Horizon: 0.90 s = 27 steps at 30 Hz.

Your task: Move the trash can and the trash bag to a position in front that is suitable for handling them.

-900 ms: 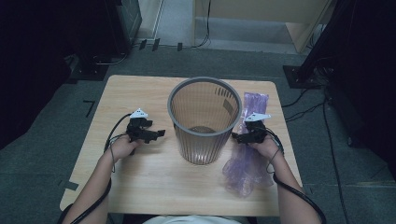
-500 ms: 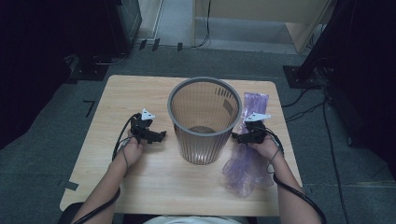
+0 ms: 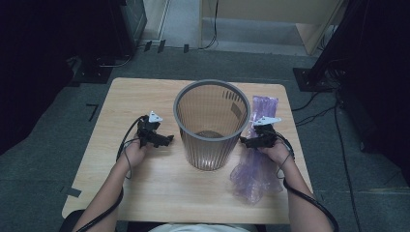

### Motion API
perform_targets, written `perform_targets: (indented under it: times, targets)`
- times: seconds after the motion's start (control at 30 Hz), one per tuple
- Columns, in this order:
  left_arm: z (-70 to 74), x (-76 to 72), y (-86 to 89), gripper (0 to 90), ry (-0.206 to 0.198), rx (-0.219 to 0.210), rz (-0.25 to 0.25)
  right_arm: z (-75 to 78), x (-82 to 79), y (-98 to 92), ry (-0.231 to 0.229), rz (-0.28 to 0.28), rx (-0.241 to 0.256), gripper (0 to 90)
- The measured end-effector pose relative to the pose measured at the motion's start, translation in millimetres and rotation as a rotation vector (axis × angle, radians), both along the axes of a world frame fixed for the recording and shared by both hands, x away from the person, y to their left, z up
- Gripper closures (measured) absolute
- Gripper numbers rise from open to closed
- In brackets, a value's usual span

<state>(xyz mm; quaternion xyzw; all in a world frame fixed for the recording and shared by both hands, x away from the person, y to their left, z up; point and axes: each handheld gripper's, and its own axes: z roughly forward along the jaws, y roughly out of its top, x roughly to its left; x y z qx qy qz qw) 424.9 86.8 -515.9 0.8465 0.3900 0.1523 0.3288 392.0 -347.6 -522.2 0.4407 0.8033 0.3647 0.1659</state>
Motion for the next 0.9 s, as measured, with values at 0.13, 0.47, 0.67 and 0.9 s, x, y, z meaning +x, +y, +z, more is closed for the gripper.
perform_targets:
  times: [0.13,0.47,0.67,0.9]
  targets:
    - [9.2,1.8,-3.5,15.0,0.060,0.002,0.041,3.3,-0.3,-3.9,0.027,-0.030,0.047,13.9]
    - [21.9,0.0,3.2,15.1,0.156,-0.140,0.000,19.2,-3.8,-8.2,0.068,-0.064,0.109,14.0]
    - [31.0,-6.6,3.5,31.0,0.110,-0.128,-0.063,29.2,-6.8,-5.6,0.065,-0.043,0.137,14.1]
    - [35.1,-13.5,0.4,37.5,0.181,-0.215,-0.136,40.2,-13.4,0.1,0.083,0.002,0.133,24.9]
